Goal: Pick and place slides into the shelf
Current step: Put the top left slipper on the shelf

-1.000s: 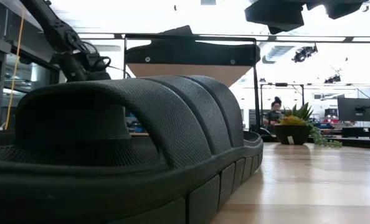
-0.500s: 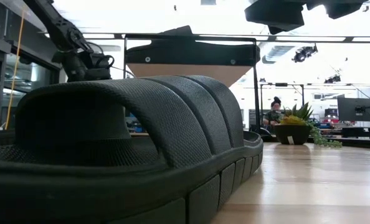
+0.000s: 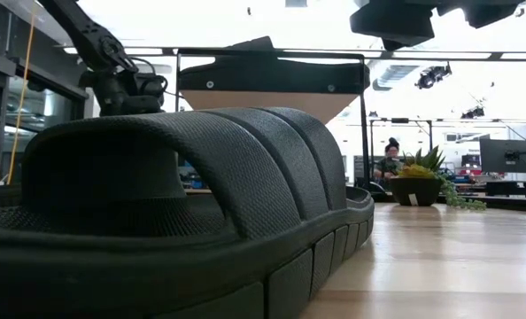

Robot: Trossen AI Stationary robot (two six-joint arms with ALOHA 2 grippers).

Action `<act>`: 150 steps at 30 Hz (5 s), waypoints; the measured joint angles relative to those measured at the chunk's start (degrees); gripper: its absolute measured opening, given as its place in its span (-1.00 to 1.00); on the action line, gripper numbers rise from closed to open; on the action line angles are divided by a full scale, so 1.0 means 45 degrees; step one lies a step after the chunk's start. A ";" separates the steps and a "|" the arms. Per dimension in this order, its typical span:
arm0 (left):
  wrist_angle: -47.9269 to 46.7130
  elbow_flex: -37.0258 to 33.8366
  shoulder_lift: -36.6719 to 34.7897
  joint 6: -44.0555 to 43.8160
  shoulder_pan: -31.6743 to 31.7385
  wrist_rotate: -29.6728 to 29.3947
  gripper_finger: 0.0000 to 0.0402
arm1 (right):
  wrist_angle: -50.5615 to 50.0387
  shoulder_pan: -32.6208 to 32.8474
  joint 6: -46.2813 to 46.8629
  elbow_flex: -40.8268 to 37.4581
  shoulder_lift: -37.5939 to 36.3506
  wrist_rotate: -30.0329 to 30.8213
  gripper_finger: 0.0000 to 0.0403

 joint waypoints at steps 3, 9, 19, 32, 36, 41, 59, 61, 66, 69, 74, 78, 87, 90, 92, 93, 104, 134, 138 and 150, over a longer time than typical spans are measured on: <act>-0.0121 -0.0005 0.0289 0.0008 0.0015 -0.0015 0.10 | -0.0004 0.0000 0.0023 0.0000 -0.0001 0.0000 0.02; -0.0092 0.0015 0.1393 0.0310 0.0020 0.0061 -0.22 | -0.0009 0.0000 0.0009 0.0000 0.0000 0.0000 0.02; -0.0180 0.0034 0.1693 0.0721 0.0021 0.0282 -0.86 | -0.0019 -0.0001 -0.0022 0.0000 -0.0001 0.0000 0.02; -0.0734 0.0016 0.1138 0.1019 0.0002 0.0042 -0.97 | -0.0056 -0.0002 -0.0021 0.0000 -0.0003 0.0005 0.02; -0.1174 0.0010 0.0443 0.1071 0.0010 -0.0201 -0.97 | -0.0063 0.0000 0.0027 0.0000 -0.0005 0.0005 0.02; -0.2284 0.0199 -0.0546 0.1054 0.0010 -0.0879 -0.97 | -0.0092 -0.0005 0.0032 0.0000 -0.0002 0.0537 0.02; -0.6265 0.3825 -0.3435 0.0719 -0.2157 -0.1450 -0.99 | -0.0522 -0.0063 0.0271 0.0532 -0.0703 0.1588 0.02; -0.6496 0.4373 -0.3497 0.0668 -0.2918 -0.1403 -0.99 | -0.0936 -0.0117 0.0012 0.0860 -0.0893 0.1655 0.02; -0.6606 0.5573 -0.3504 0.0451 -0.4996 -0.1034 -0.99 | -0.2562 -0.0125 -0.1721 0.1807 -0.1015 0.2183 0.02; -0.6608 0.6157 -0.3504 0.0219 -0.6199 -0.0940 -0.99 | -0.3806 -0.0129 -0.2588 0.2499 -0.1015 0.3344 0.02; -0.6536 0.6663 -0.3504 -0.0255 -0.8138 -0.0940 -0.99 | -0.5170 -0.0451 -0.2899 0.3667 -0.1015 0.4423 0.02; -0.6530 0.6717 -0.3504 -0.0474 -0.9508 -0.1048 -0.99 | -0.5338 -0.1046 -0.1923 0.4281 -0.1015 0.3960 0.02; -0.6528 0.6717 -0.3465 -0.1329 -1.1866 -0.3458 -0.99 | -0.5652 -0.3492 0.1011 0.5632 -0.1015 0.1344 0.02; -0.6533 0.6717 -0.3465 -0.1285 -1.2340 -0.4105 -0.99 | -0.6078 -0.4452 0.1788 0.6150 -0.1015 -0.0553 0.02; -0.6548 0.6717 -0.3465 -0.1151 -1.2582 -0.4390 -0.99 | -0.6237 -0.5036 0.2152 0.6452 -0.1015 -0.1558 0.02; -0.6547 0.6717 -0.3465 -0.1054 -1.2656 -0.4393 -0.99 | -0.6266 -0.5320 0.2361 0.6570 -0.1015 -0.1951 0.02; -0.6641 0.7338 -0.2727 -0.1315 -1.2986 -0.4718 -0.99 | -0.6143 -0.7801 0.3979 0.7543 -0.1015 -0.4487 0.02; -0.8185 1.2726 0.1696 0.1877 -1.2982 -0.4762 -0.98 | -0.6285 -0.9962 0.5061 0.8000 -0.0797 -0.6020 0.02; -0.7937 1.2735 0.1802 0.2003 -1.2978 -0.4767 -0.98 | -0.6105 -0.9954 0.5030 0.8000 -0.0797 -0.6166 0.02; -0.7885 1.2721 0.2135 0.2199 -1.2973 -0.4979 -0.98 | -0.5550 -0.9774 0.5259 0.8000 -0.0677 -0.6577 0.02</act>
